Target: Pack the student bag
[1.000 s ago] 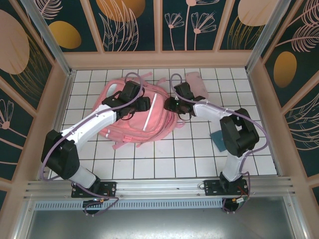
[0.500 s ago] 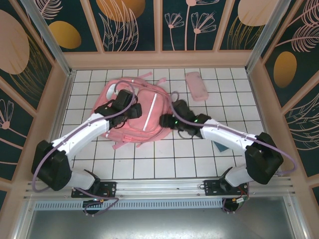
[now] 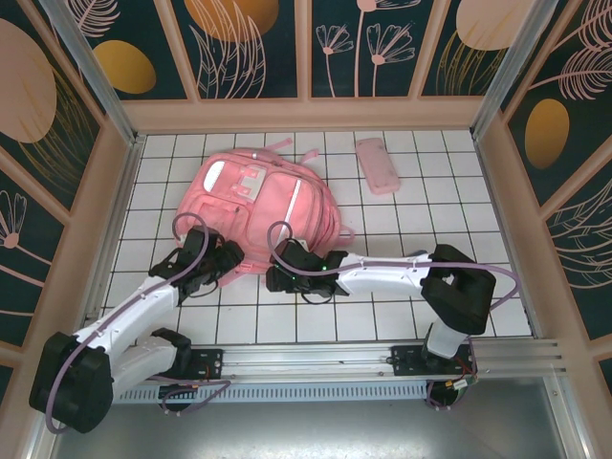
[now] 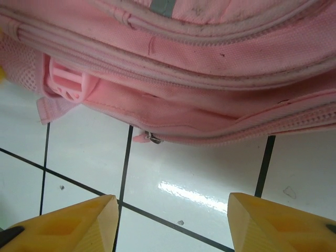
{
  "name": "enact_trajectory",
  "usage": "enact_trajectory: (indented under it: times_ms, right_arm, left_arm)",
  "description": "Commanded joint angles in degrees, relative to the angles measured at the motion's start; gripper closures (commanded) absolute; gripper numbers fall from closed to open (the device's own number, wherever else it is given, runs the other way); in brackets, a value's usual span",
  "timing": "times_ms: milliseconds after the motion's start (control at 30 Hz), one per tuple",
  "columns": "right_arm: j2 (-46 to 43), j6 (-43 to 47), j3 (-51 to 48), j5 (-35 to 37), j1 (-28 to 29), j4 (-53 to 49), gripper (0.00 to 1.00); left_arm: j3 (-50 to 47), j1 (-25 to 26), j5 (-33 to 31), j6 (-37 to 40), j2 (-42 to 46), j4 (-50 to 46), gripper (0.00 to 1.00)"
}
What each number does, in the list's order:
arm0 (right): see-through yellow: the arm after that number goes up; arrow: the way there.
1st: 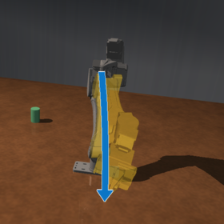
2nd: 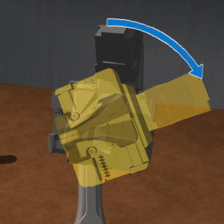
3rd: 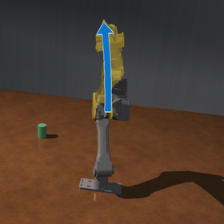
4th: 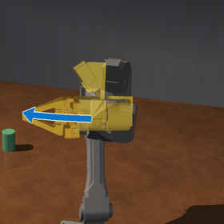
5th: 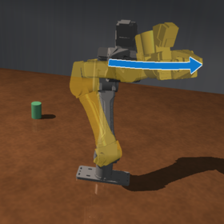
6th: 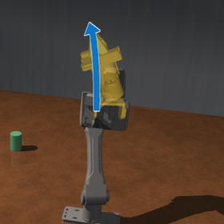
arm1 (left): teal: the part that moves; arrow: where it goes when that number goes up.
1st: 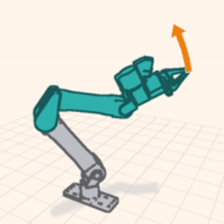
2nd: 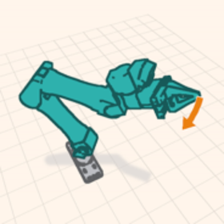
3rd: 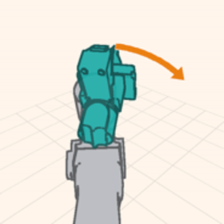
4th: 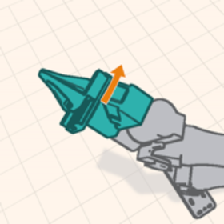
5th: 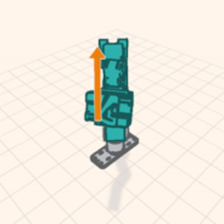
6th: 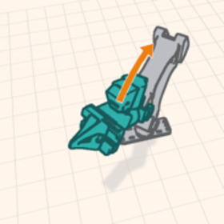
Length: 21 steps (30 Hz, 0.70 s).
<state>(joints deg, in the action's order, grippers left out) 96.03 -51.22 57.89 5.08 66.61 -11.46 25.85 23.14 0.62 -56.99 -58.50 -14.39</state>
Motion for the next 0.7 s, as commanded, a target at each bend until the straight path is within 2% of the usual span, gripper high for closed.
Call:
enact_trajectory:
  times_ms: [0, 100, 200, 467, 667]
  right_arm:
    - [0.56, -3.28, 1.29, 1.16, 0.05, 2.58, 0.43]
    - [0.24, -4.61, 0.01, 1.32, 0.1, 3.0, 0.44]
    - [-0.22, -5.75, -1.01, 1.69, 0.06, 3.28, 0.44]
    - [-0.72, -6.57, -1.68, 2.48, 0.02, 3.39, 0.45]
    - [-0.14, -4.27, -0.59, 4.63, 1.1, 2.38, 0.45]
  left_arm:
    - [-3.65, -0.46, 5.74, -8.86, 1.35, 10.03, 0.34]
    - [-6.8, -0.42, 6.09, -12.66, 2.28, 13.62, 0.41]
    - [-8.94, -0.47, 6.34, -14.43, 2.78, 15.5, 0.53]
    - [-9.98, -0.43, 5.09, -15.61, 0.49, 17.33, 0.61]
    - [-11.94, -0.45, 2.94, -18.28, -0.82, 23.96, 0.69]
